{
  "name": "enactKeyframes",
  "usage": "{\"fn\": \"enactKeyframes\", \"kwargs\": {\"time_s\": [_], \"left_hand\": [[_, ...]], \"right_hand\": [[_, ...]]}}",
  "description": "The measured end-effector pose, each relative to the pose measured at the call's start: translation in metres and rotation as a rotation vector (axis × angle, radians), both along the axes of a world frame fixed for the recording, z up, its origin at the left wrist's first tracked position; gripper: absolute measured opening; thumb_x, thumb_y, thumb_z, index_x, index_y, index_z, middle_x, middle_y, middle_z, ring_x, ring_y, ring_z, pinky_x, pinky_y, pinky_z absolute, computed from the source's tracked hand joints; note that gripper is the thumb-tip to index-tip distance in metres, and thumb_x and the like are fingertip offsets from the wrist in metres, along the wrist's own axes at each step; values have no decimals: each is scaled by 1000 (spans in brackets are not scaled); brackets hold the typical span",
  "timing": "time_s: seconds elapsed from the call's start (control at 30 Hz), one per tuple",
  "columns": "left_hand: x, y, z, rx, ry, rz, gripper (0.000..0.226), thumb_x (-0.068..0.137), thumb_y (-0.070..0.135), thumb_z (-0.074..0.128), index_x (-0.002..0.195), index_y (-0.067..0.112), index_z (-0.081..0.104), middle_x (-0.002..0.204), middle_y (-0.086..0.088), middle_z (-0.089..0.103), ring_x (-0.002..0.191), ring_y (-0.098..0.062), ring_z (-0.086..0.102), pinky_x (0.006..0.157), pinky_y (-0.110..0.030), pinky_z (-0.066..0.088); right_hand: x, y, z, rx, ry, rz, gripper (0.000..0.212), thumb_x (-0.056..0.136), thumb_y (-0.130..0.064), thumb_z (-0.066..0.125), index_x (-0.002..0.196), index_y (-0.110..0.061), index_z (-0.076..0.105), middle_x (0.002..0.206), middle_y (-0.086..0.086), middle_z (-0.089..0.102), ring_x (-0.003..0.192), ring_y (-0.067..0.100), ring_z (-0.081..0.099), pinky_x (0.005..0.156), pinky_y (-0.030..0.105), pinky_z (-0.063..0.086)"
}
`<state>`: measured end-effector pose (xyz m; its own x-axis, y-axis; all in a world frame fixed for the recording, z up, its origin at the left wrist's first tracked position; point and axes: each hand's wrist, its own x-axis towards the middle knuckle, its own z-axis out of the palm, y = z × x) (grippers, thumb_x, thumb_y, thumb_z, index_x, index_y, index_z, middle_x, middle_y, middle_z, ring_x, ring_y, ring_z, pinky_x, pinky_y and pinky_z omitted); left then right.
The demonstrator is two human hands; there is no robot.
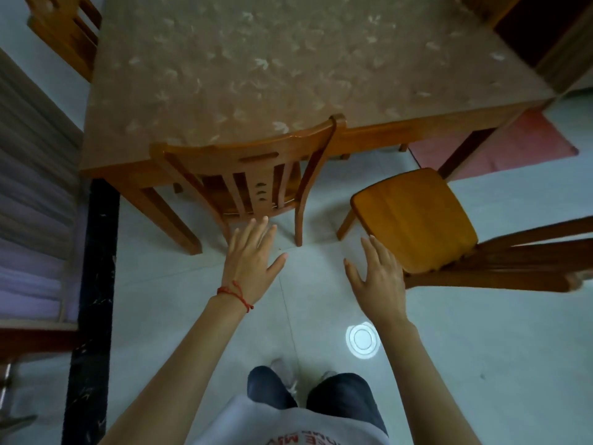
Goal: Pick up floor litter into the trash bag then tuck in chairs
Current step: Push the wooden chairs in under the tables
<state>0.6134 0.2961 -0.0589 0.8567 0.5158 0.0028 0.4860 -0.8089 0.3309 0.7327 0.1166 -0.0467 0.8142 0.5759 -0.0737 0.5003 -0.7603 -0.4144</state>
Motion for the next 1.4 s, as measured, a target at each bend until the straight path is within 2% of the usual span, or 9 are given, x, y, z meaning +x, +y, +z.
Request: {"fn": "enactKeyframes", "kwargs": {"time_s": [0.17,0.3,0.4,0.5,0.77,0.87,0.97,1.2,1.4], "left_hand": [[13,-33,1,32,20,-158,61,84,44,35,122,1,55,129,-21,54,121,-40,48,99,-54,30],[29,-68,2,45,7,-273,61,85,44,34,122,0,55,129,-21,54,121,-40,48,100,-52,29],[40,-101,3,46,5,-371,60,84,44,35,121,1,55,128,-21,55,119,-40,50,98,-54,35],[48,-139,6,62,-1,-476,60,84,44,36,120,0,56,125,-22,57,116,-41,52,93,-55,40],[64,-238,7,116,-2,-744,61,84,46,36,120,1,57,124,-22,58,116,-41,53,94,-56,37],[67,-280,8,114,-20,-850,59,82,44,42,117,0,58,123,-22,58,115,-41,54,93,-56,38],[70,-320,9,101,-36,-968,59,82,44,38,116,0,59,122,-21,59,114,-40,54,92,-56,40],[79,-400,8,106,-66,-1182,59,82,43,40,115,-1,60,120,-22,60,112,-41,56,90,-57,43],[87,-451,6,113,-78,-1283,59,82,43,40,116,0,59,121,-22,60,113,-41,55,90,-57,43]], "right_hand": [[-9,-44,-1,72,-41,-146,59,88,-45,44,135,-10,43,141,13,45,130,33,41,106,50,35],[-12,-88,-4,42,-67,-242,57,90,-41,50,137,-12,40,144,12,41,132,32,39,108,48,30],[-20,-127,-6,21,-79,-323,56,90,-41,49,138,-13,39,144,11,42,131,31,40,108,46,30],[-36,-169,-9,28,-114,-397,51,89,-37,53,132,-10,46,136,15,50,124,34,48,102,45,36],[-84,-276,-13,59,-121,-676,56,88,-43,42,129,-6,49,132,18,53,122,35,50,101,44,38],[-104,-314,-14,67,-128,-799,53,86,-38,47,128,-5,50,131,18,54,120,35,51,99,44,40],[-125,-349,-15,57,-131,-921,53,86,-38,48,128,-5,49,131,18,53,120,35,51,99,45,39],[-165,-411,-16,30,-148,-1154,60,85,-46,35,125,-4,52,127,20,56,118,36,53,97,46,42],[-178,-452,-18,12,-138,-1251,53,84,-36,50,126,-3,51,129,22,54,120,37,51,98,47,40]]}}
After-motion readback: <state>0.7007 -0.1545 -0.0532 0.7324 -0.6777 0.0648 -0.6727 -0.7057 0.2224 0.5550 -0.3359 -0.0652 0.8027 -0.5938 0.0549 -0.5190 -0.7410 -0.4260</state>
